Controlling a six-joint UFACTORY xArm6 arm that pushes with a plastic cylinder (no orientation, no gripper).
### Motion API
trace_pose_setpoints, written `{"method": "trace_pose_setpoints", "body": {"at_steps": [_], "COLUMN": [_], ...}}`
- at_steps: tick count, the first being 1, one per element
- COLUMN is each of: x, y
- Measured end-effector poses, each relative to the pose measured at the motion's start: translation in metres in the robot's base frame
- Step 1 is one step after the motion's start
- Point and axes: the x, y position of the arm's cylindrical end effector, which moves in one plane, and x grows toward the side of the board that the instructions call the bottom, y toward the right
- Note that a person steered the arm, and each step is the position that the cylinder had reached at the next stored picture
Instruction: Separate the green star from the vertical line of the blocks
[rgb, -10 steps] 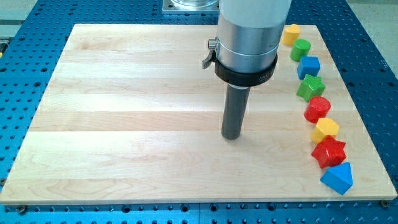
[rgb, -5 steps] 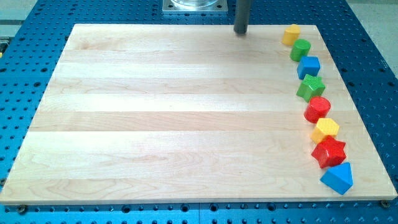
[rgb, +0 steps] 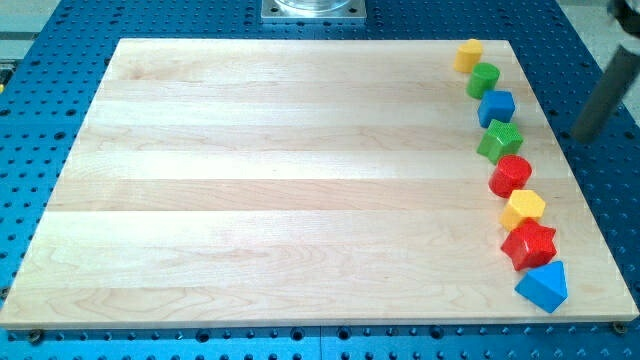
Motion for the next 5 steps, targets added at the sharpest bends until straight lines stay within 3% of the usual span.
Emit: {"method": "trace_pose_setpoints", "body": {"at_steps": [2, 4, 5], "x": [0.008, -0.038, -0.002], "y": [-0.085, -0.28, -0.195]}}
